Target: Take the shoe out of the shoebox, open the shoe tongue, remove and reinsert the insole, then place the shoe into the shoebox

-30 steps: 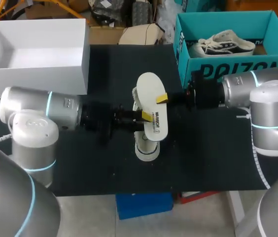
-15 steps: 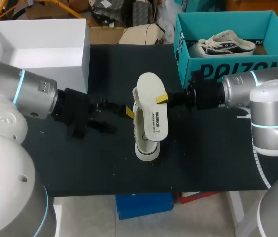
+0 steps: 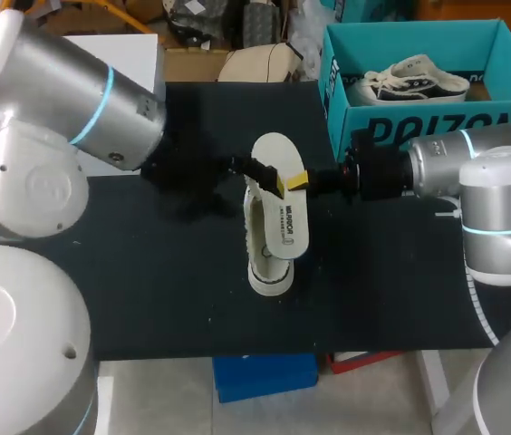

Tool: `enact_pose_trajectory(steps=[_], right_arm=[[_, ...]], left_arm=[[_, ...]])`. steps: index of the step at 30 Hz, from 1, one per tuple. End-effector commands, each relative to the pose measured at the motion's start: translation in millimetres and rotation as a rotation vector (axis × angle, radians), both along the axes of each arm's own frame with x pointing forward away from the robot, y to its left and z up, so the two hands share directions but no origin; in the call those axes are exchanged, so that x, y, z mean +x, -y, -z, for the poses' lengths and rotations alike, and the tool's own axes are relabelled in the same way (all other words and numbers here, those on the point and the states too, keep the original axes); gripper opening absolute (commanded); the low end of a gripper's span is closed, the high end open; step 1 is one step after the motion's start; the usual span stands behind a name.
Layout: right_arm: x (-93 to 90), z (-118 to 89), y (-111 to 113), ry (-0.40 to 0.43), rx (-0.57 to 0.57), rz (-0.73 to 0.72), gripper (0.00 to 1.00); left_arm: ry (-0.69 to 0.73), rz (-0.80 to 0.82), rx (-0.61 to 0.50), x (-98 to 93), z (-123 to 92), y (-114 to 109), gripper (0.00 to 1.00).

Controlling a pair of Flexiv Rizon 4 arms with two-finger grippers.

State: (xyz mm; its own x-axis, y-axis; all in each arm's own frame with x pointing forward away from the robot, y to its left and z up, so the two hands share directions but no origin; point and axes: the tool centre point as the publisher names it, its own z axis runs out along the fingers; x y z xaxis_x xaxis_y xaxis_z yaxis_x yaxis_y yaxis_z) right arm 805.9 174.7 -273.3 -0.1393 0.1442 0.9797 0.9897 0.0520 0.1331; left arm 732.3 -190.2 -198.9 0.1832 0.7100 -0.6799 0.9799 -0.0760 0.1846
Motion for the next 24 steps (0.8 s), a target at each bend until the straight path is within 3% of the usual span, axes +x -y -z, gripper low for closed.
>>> enact_pose_trajectory(steps=[1,10,24], right_arm=[[-0.4,0.4,-1.0,0.0,0.0,0.002,0.0],[-0.4,0.4,-1.0,0.0,0.0,0.002,0.0],[-0.4,0.4,-1.0,0.0,0.0,0.002,0.0]], left_arm=[[0.073,-0.077,0.658,5.1,5.1,30.7,1.0],[0.058,-0.067,0.575,-4.8,0.2,35.0,1.0],[0.057,-0.119,0.309,-8.7,-22.7,30.1,1.0]])
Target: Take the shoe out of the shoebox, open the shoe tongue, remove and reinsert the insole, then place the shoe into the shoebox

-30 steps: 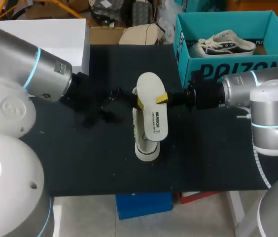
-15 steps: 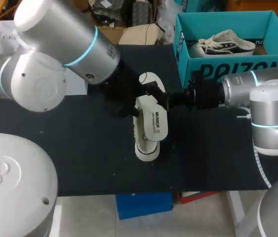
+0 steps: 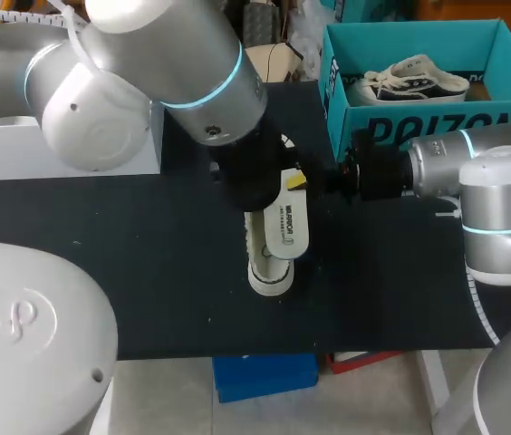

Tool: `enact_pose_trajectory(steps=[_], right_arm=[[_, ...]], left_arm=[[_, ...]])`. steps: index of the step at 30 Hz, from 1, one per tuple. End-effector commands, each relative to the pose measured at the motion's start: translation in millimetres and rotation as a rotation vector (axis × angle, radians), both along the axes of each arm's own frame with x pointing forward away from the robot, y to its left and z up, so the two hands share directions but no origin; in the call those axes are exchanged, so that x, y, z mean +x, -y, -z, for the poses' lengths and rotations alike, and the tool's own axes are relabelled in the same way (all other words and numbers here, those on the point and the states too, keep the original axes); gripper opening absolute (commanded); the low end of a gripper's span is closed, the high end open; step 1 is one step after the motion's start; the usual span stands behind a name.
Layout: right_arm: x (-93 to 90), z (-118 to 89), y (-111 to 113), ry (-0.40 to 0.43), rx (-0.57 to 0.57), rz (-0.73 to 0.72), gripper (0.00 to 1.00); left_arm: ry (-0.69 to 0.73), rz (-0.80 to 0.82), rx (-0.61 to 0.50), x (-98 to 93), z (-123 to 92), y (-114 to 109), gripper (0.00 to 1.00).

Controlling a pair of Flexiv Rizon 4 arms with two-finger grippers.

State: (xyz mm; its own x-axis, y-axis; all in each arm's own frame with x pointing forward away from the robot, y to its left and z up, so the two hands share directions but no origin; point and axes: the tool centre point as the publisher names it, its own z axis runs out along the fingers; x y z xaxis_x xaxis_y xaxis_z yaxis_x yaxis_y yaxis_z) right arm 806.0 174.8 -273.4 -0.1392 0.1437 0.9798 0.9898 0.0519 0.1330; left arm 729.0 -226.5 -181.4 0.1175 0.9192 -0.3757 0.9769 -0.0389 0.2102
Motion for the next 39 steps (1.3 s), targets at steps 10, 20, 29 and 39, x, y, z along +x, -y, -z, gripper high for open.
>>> enact_pose_trajectory(steps=[10,20,29,39], right_arm=[[-0.6,0.4,-1.0,0.0,-0.001,0.002,0.0],[-0.6,0.4,-1.0,0.0,-0.001,0.002,0.0],[-0.6,0.4,-1.0,0.0,-0.001,0.002,0.0],[-0.6,0.4,-1.0,0.0,-0.001,0.002,0.0]], left_arm=[[-0.041,-0.005,-0.031,-4.7,-11.9,-4.6,1.0],[-0.059,-0.047,0.057,-2.2,-14.2,-2.6,1.0],[-0.099,-0.051,0.12,-2.4,-6.3,4.1,1.0],[-0.1,-0.082,0.229,5.0,7.3,6.1,1.0]])
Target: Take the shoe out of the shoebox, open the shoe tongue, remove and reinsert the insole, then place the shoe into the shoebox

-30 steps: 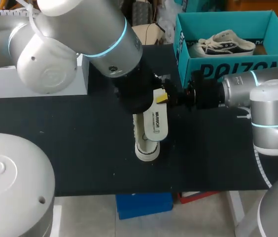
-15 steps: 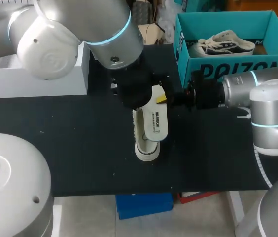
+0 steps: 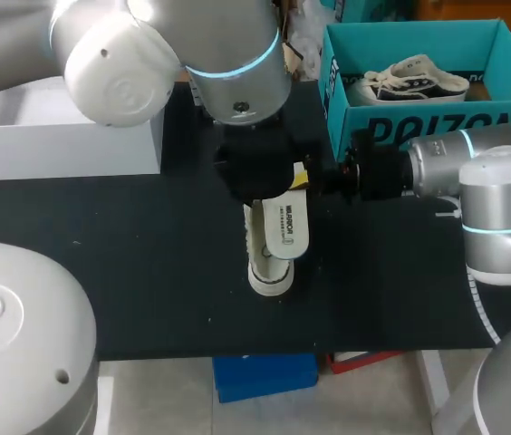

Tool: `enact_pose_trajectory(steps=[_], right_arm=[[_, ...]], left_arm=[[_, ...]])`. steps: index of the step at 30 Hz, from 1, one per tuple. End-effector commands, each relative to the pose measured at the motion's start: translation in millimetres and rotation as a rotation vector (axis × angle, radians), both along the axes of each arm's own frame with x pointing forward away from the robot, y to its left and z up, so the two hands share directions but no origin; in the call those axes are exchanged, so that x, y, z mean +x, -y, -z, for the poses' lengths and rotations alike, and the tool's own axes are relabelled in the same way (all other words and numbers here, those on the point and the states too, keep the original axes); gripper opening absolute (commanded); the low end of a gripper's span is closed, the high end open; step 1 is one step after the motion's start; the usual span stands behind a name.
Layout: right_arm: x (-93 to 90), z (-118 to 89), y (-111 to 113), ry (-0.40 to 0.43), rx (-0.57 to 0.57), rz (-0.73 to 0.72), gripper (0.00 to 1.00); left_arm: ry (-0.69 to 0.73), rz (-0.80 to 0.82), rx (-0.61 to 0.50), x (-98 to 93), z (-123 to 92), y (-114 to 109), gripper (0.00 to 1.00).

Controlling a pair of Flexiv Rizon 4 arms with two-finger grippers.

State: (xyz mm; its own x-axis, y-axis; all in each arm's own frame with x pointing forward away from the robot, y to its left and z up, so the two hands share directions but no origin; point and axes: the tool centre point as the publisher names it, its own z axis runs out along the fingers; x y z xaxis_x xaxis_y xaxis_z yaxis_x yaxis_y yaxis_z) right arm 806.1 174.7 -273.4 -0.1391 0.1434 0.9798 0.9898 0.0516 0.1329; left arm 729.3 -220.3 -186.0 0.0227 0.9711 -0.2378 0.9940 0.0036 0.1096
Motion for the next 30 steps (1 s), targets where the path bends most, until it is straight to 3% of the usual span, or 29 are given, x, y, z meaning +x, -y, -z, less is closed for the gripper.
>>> enact_pose_trajectory(steps=[1,14,30], right_arm=[[-0.6,0.3,-1.0,0.0,-0.001,0.002,0.0],[-0.6,0.3,-1.0,0.0,-0.001,0.002,0.0],[-0.6,0.3,-1.0,0.0,-0.001,0.002,0.0]], left_arm=[[-0.005,-0.009,0.077,5.8,3.4,13.2,1.0],[-0.009,0.03,0.061,30.9,2.7,23.5,1.0],[-0.003,0.047,0.084,96.9,2.0,15.9,1.0]])
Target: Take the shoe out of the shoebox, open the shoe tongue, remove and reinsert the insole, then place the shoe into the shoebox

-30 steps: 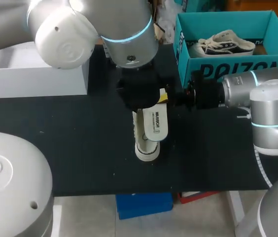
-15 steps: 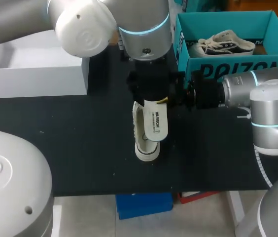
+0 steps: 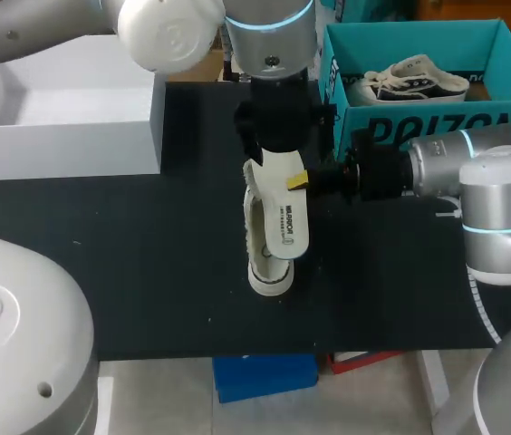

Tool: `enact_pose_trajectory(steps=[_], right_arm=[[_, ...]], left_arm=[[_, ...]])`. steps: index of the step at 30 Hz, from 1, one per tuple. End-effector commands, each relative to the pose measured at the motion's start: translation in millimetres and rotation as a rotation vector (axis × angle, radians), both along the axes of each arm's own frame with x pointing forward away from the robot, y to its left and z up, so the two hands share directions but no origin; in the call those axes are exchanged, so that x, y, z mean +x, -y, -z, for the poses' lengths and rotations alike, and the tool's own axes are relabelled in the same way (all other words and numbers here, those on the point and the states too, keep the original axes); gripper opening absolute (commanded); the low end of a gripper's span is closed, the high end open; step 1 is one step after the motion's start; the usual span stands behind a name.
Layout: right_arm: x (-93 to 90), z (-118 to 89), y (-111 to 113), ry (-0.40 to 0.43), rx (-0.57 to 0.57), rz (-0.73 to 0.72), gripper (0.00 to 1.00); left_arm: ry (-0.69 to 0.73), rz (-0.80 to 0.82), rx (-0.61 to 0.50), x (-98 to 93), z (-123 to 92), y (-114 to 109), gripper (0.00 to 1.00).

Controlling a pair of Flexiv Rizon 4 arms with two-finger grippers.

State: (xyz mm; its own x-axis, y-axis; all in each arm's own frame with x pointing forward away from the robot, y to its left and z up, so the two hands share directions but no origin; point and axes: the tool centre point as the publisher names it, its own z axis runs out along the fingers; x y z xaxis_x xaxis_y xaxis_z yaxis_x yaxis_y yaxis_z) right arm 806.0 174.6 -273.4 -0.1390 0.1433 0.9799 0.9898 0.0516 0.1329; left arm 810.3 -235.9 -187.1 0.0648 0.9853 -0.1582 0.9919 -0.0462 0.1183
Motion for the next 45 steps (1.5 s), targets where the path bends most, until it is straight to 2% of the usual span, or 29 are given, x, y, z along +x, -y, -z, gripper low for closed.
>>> enact_pose_trajectory(steps=[1,18,27,32,37,45], right_arm=[[-0.5,0.3,-1.1,0.0,-0.001,0.002,0.0],[-0.5,0.3,-1.1,0.0,-0.001,0.002,0.0],[-0.5,0.3,-1.1,0.0,-0.001,0.002,0.0],[-0.5,0.3,-1.1,0.0,-0.001,0.002,0.0],[-0.5,0.3,-1.1,0.0,-0.001,0.002,0.0],[-0.5,0.3,-1.1,0.0,-0.001,0.002,0.0]], left_arm=[[-0.012,0.006,0.005,20.2,0.9,-0.7,1.0],[-0.006,0.02,0.017,90.6,11.0,-14.6,1.0],[-0.005,0.027,0.011,110.6,14.6,-16.4,1.0],[-0.001,0.035,0.009,110.8,12.1,-14.8,1.0],[0.006,0.039,0.01,98.1,7.1,-9.7,1.0],[-0.018,0.036,0.007,54.4,12.8,-1.2,1.0]])
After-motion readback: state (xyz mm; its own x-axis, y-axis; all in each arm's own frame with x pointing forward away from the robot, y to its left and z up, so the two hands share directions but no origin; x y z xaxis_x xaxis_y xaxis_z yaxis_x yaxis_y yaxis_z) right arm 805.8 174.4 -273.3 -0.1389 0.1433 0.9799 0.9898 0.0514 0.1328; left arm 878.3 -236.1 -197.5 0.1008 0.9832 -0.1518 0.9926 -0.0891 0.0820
